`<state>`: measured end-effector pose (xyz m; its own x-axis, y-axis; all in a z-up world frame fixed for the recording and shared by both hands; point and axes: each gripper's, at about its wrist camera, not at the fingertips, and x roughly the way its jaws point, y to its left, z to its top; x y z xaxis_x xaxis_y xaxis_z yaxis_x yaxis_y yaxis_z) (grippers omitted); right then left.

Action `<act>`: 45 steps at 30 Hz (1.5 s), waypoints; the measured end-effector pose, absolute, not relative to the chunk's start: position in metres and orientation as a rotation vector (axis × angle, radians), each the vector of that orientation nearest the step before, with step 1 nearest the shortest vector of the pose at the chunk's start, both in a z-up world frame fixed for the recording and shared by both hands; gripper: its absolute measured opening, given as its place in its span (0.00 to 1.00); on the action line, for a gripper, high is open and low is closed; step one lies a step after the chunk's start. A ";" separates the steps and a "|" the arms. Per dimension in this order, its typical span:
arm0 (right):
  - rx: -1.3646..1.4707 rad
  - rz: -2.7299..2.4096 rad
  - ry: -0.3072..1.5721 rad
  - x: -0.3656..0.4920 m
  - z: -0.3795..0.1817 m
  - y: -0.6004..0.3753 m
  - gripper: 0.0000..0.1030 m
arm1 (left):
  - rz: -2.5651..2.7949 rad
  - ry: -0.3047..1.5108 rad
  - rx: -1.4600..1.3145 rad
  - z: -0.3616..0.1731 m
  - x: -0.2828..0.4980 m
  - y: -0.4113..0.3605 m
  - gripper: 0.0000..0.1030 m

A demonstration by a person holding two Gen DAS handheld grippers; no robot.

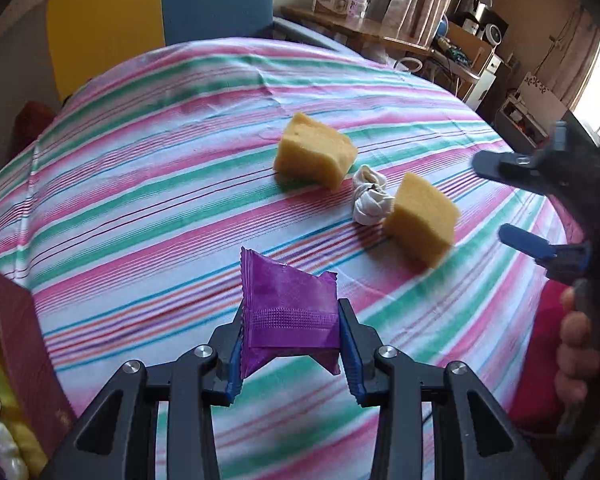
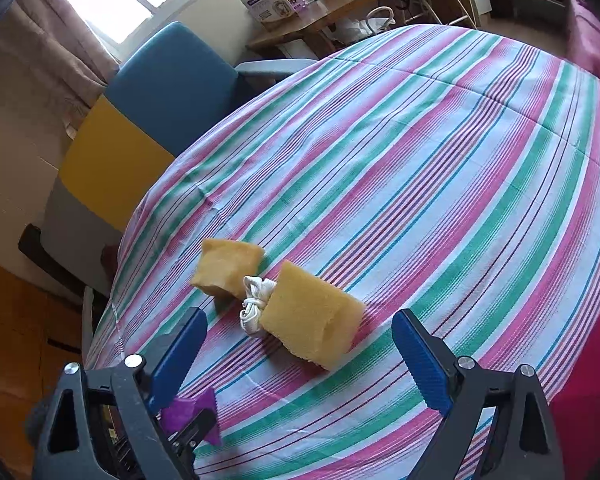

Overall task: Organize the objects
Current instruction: 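Close the left gripper on the purple packet and lift it, then grasp the coiled white cord with the right gripper while the left lifts the purple packet, then lower the purple packet into the gold tray and open the left gripper while the right holds the cord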

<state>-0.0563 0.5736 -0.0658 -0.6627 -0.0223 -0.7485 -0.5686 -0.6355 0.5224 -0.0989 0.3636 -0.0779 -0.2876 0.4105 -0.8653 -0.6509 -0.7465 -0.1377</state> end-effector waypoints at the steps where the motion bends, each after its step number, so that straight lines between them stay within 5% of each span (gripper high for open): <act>1: -1.078 2.335 1.120 -0.057 -0.067 0.574 0.92 | 2.077 0.310 -1.278 -0.072 -0.093 0.358 0.38; 13: -1.163 2.297 1.025 -0.065 -0.075 0.567 0.91 | 2.126 0.230 -1.192 -0.034 -0.054 0.300 0.38; 17: -1.187 2.400 0.823 -0.076 -0.061 0.545 0.87 | 2.144 0.210 -1.173 -0.026 -0.047 0.279 0.38; 21: -1.260 2.527 0.525 -0.103 -0.047 0.514 0.75 | 2.164 0.174 -1.157 -0.015 -0.044 0.258 0.39; 29: -1.539 2.482 0.150 -0.178 -0.080 0.497 0.68 | 2.201 0.105 -1.162 -0.007 -0.044 0.227 0.39; 30: -1.587 2.458 0.114 -0.183 -0.089 0.496 0.62 | 2.205 0.098 -1.165 -0.007 -0.044 0.224 0.39; 31: -1.637 2.424 0.068 -0.187 -0.099 0.494 0.41 | 2.209 0.092 -1.167 -0.007 -0.045 0.221 0.39; 32: -1.688 2.381 0.027 -0.190 -0.109 0.493 0.31 | 2.216 0.087 -1.168 -0.007 -0.045 0.217 0.39; 45: -1.865 2.669 -0.011 -0.140 -0.106 0.407 0.26 | 2.279 -0.002 -1.171 -0.004 -0.044 0.173 0.39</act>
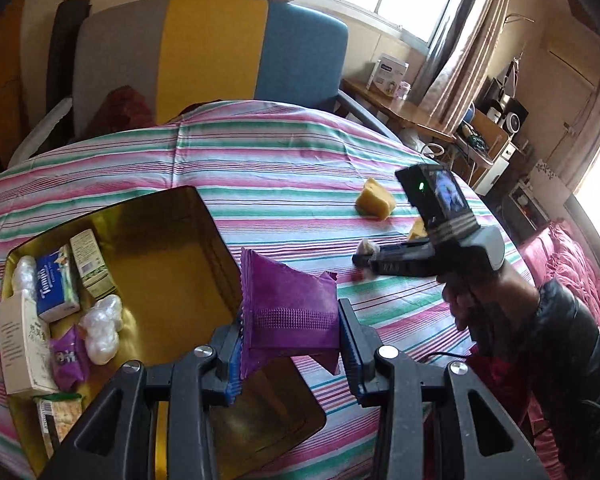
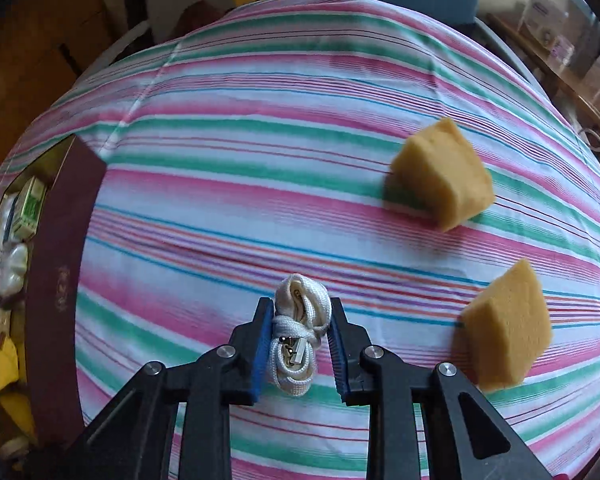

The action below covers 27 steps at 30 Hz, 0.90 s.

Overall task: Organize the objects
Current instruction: 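Lower the purple packet into the gold tray and open the left gripper while the right holds the cord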

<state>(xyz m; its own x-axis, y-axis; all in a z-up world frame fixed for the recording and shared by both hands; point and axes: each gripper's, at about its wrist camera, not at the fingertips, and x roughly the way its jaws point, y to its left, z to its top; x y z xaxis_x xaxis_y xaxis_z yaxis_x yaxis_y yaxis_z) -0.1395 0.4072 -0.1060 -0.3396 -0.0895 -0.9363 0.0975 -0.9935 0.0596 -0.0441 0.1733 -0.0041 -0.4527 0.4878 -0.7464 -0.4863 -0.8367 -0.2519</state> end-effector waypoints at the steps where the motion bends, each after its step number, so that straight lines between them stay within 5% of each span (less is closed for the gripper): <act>1: 1.735 -2.466 0.042 -0.136 -0.109 0.400 0.26 | 2.288 -0.010 -1.170 -0.002 -0.044 0.167 0.39; 16: 1.697 -2.510 0.018 -0.116 -0.118 0.405 0.26 | 2.659 -0.307 -1.136 0.029 -0.043 -0.003 0.39; 27: 1.691 -2.526 0.066 -0.119 -0.111 0.393 0.26 | 2.524 -0.172 -1.319 -0.030 -0.051 0.037 0.39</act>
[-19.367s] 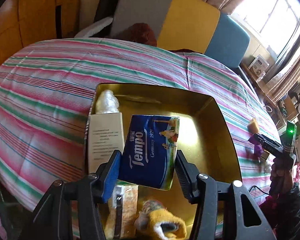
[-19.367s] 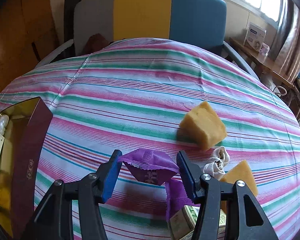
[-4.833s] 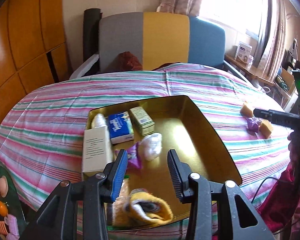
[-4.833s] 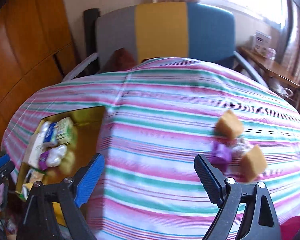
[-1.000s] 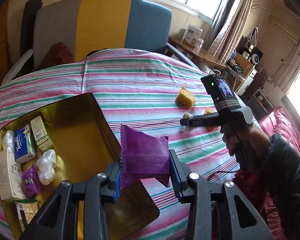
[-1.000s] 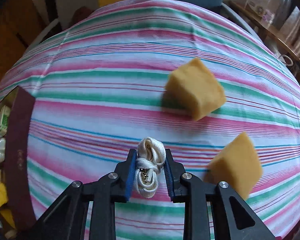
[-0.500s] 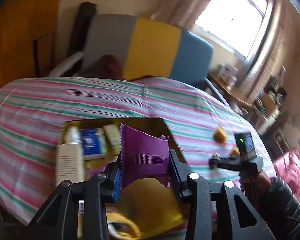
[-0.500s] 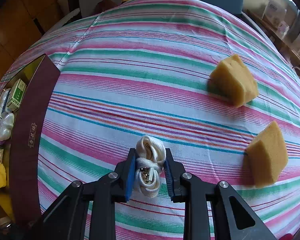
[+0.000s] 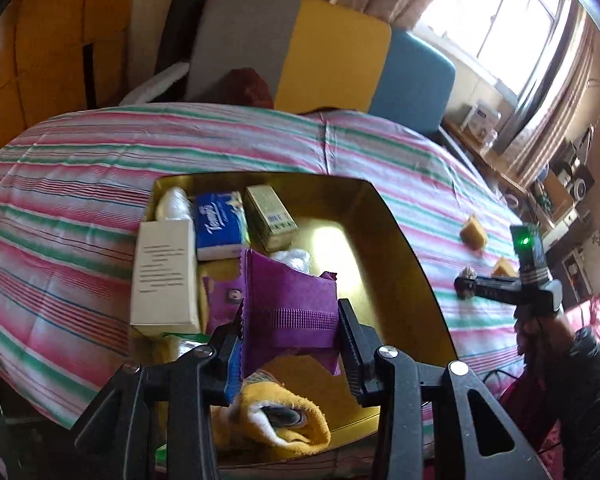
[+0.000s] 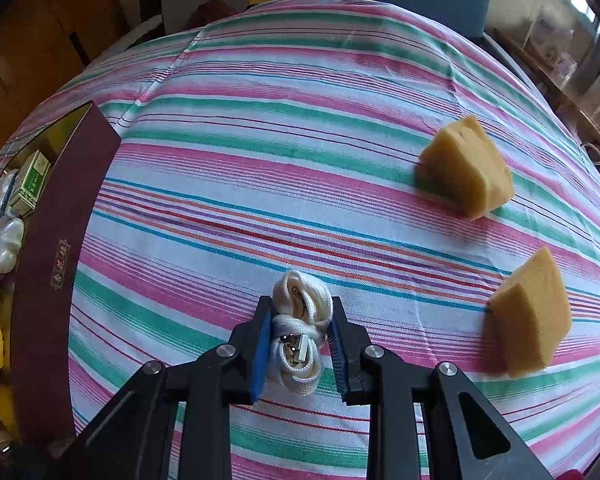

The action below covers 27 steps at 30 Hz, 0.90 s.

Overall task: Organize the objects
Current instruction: 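Lower the purple packet into the gold tray and open the left gripper while the right holds the cord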

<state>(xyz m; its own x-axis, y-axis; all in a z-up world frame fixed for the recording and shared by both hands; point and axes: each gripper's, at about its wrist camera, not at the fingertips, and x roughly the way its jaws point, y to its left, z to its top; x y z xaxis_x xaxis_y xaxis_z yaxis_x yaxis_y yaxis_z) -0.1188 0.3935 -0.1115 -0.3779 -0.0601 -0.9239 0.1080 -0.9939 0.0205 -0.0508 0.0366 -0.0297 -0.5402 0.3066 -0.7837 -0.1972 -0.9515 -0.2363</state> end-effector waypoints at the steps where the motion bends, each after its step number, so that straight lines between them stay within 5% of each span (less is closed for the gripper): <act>1: 1.691 -2.527 0.068 -0.119 -0.111 0.394 0.26 | 2.510 -0.165 -1.340 -0.036 -0.052 0.040 0.39; 13: 1.689 -2.528 0.089 -0.123 -0.113 0.389 0.26 | 2.425 -0.156 -1.584 -0.108 -0.066 0.041 0.42; 27: 1.683 -2.534 0.117 -0.123 -0.114 0.384 0.26 | 2.679 -0.025 -1.316 -0.050 -0.034 0.035 0.44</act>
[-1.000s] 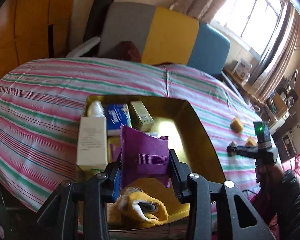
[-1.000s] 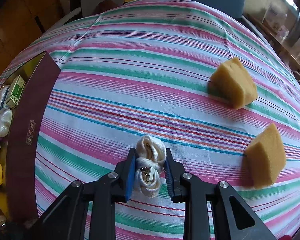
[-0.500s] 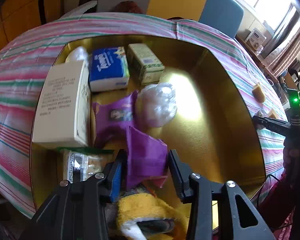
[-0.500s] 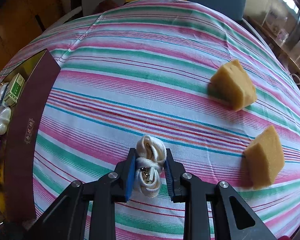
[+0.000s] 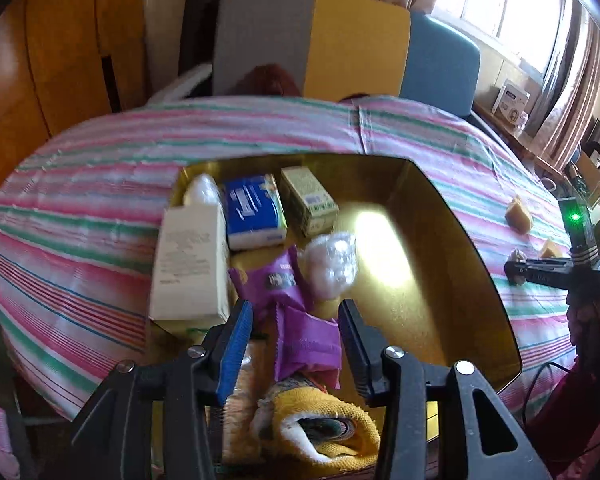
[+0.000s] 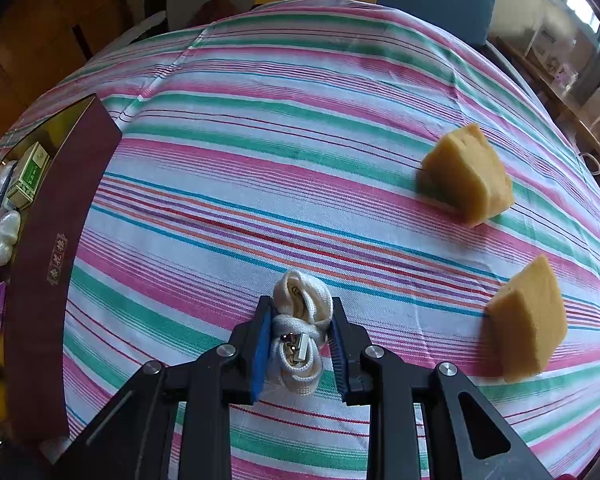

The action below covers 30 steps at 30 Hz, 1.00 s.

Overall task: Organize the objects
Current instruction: 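Lower the purple packet into the gold tray and open the left gripper while the right holds the cord, then carry the white cord over the gold tray and open the right gripper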

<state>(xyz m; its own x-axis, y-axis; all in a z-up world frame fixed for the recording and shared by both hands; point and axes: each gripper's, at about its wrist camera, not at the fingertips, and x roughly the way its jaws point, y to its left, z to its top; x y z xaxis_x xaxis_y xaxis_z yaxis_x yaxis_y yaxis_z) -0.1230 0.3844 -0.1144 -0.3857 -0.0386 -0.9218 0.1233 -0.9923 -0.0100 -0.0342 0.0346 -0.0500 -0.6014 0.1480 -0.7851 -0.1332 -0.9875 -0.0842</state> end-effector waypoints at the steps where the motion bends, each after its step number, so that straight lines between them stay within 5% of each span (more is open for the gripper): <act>1: 1.681 -2.536 0.126 -0.123 -0.114 0.384 0.26 | 2.701 -0.012 -1.285 -0.043 -0.031 0.033 0.44; 30: 1.691 -2.598 0.253 -0.120 -0.115 0.367 0.25 | 2.718 -0.015 -1.215 -0.025 -0.023 0.026 0.44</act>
